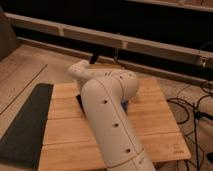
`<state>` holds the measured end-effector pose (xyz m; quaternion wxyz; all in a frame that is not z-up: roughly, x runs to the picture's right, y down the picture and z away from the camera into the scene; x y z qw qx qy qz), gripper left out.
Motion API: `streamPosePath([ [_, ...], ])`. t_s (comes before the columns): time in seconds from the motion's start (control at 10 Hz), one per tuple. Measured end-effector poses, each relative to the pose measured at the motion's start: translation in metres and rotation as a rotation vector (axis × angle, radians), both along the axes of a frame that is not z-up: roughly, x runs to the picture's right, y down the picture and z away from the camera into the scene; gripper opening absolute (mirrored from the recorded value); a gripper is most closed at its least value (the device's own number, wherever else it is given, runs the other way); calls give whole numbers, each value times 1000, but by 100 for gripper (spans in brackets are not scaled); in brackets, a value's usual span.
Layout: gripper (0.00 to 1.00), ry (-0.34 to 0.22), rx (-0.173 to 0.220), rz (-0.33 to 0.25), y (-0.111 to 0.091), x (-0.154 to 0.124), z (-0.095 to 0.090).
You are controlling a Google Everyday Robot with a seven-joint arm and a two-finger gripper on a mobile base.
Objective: Push the eraser across the table
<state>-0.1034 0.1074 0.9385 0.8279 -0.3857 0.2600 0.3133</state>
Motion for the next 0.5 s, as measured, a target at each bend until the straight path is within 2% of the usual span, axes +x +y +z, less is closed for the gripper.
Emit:
streamPosePath([
  [0.1,0,-40,-12,2,3,-19,0],
  [0.5,0,-238,-2,37,-6,-103,-11],
])
